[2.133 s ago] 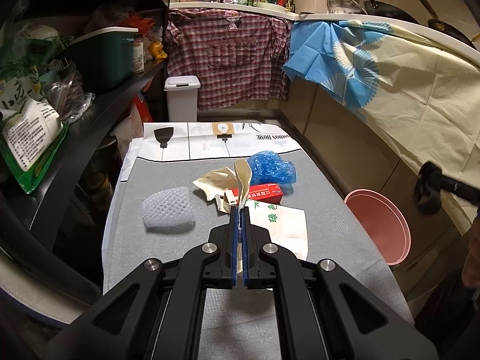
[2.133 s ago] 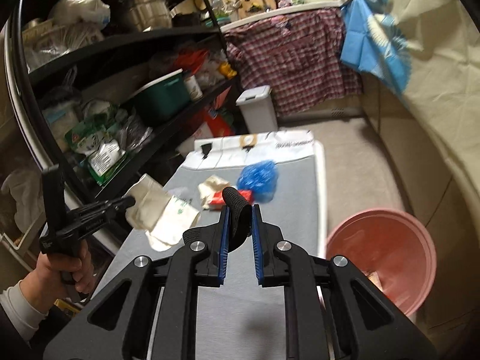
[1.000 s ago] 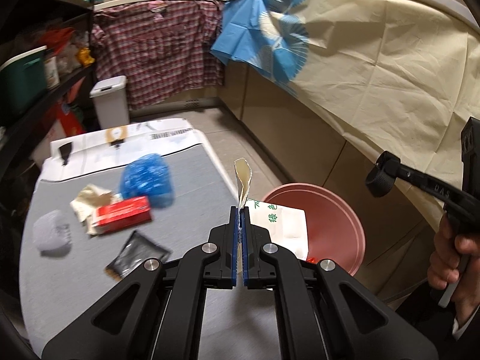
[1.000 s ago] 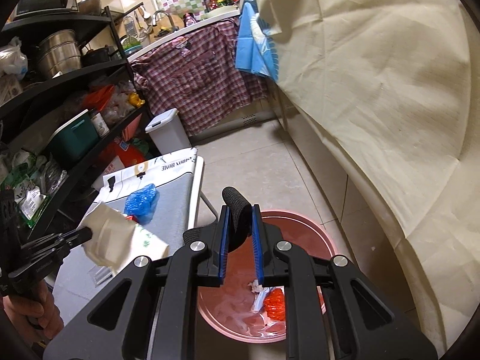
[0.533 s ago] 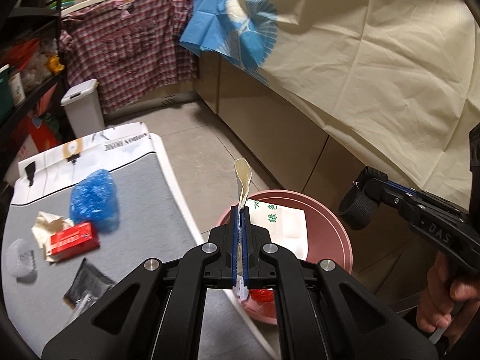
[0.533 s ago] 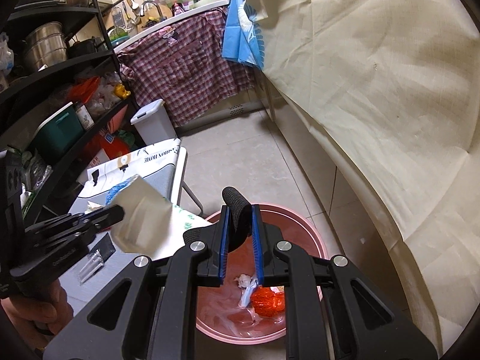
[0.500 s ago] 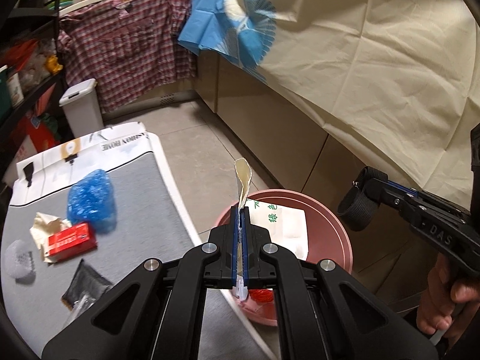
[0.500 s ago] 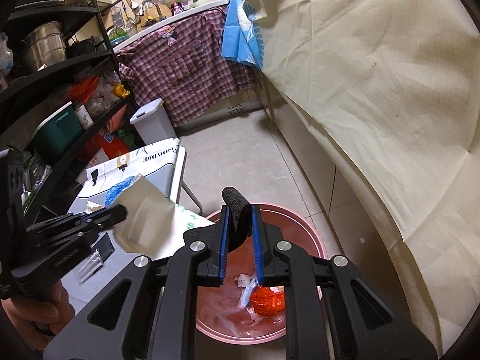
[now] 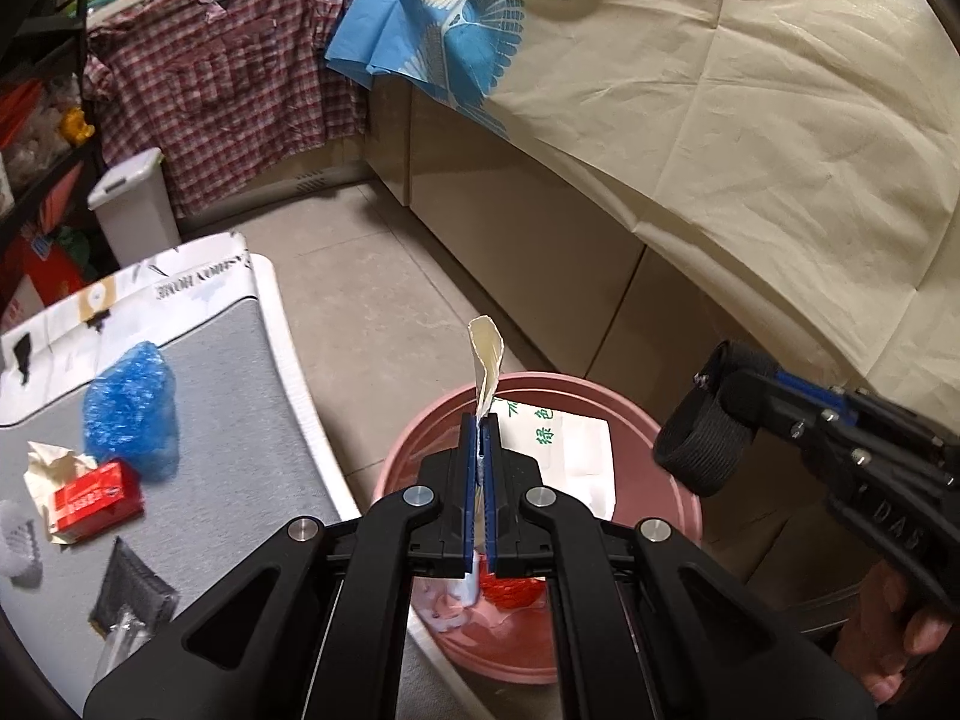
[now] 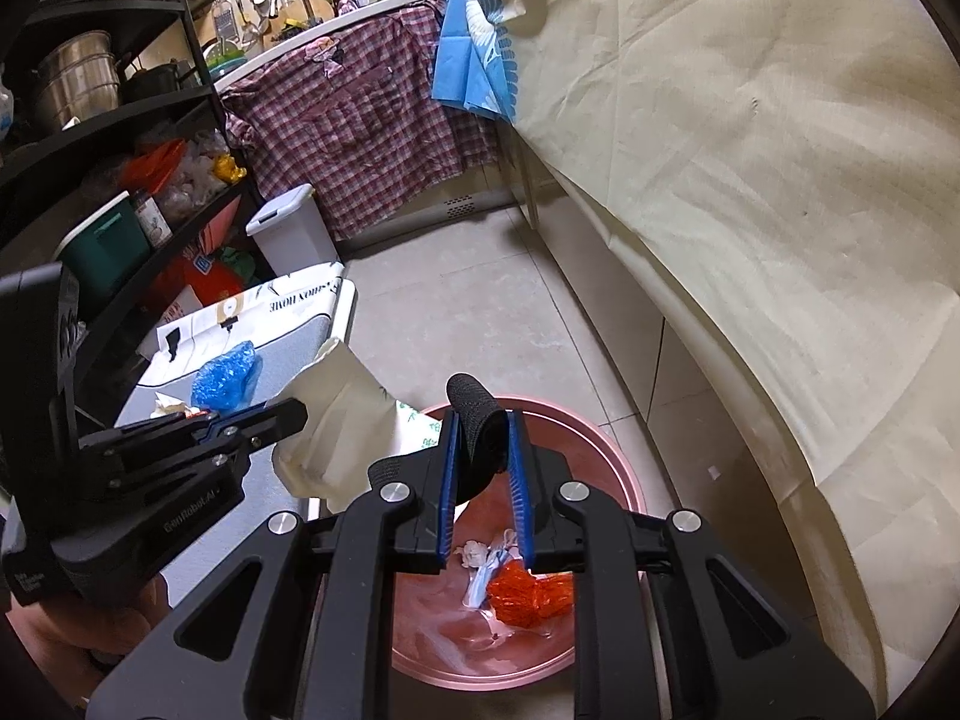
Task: Collect trash
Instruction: 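Open the left tool over the bucket while the right tool releases the strap, then move both open tools back over the remaining trash on the table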
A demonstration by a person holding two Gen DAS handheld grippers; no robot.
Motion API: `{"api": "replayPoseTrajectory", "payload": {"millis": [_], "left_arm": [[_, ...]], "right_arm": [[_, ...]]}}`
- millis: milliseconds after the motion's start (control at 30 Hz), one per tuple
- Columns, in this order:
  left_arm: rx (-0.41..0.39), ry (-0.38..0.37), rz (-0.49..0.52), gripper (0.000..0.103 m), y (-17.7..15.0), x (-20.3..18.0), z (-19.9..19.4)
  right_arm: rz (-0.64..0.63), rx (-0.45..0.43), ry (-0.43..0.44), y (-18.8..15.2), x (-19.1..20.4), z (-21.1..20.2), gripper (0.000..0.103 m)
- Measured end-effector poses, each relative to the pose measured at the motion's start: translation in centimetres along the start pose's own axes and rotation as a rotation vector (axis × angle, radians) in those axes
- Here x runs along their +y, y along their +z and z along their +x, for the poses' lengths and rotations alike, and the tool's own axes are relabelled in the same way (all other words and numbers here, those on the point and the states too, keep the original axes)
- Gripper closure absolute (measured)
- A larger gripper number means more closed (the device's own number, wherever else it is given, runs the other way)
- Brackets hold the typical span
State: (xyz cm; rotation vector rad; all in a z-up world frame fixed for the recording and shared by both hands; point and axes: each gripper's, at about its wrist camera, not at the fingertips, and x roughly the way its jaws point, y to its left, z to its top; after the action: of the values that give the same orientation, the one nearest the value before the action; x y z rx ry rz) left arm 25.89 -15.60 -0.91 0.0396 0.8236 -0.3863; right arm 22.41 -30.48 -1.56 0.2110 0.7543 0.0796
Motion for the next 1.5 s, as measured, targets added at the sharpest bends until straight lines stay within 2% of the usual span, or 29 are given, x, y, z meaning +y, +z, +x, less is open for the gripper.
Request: {"api": "replayPoseTrajectory", "payload": {"millis": [100,133,200,233,467,667,967,1233,1400,1500], "left_arm": [[0.006,-0.019,-0.014,0.088,0.2,0.1,0.1],[0.0,-0.02,-0.014,0.088,0.2,0.2,-0.1],[-0.005,-0.021,-0.015,0.088,0.1,0.3,-0.5],[-0.008,-0.022,-0.014,0.088,0.0,0.4,-0.7],[-0.037,0.003,0.018,0.088,-0.7,1.6,-3.9],[-0.064,0.044,0.028,0.088,-1.9,4.0,-8.2],[-0.101,0.144,0.002,0.088,-4.3,11.1,-15.0],[-0.137,0.263,-0.127,0.088,-7.3,20.7,-19.3],[-0.131,0.294,-0.249,0.088,-10.3,25.8,-19.2],[-0.122,0.31,-0.282,0.088,-11.2,27.6,-18.7]], "right_arm": [[0.003,0.007,-0.019,0.0,-0.2,0.3,0.072],[0.004,0.006,-0.022,0.0,-0.2,0.3,0.071],[0.004,0.007,-0.028,0.0,-0.2,0.4,0.06],[0.004,0.008,-0.029,0.0,-0.2,0.4,0.058],[-0.008,0.001,-0.024,-0.2,0.2,0.3,0.058],[-0.033,-0.028,-0.001,-0.3,1.4,-0.7,0.058],[-0.094,-0.083,0.062,-0.8,4.8,-2.7,0.058],[-0.128,-0.078,0.137,-1.5,8.0,-3.1,0.057],[-0.141,-0.051,0.214,-2.1,10.6,-2.2,0.061],[-0.156,-0.029,0.26,-2.6,12.6,-1.4,0.061]]}}
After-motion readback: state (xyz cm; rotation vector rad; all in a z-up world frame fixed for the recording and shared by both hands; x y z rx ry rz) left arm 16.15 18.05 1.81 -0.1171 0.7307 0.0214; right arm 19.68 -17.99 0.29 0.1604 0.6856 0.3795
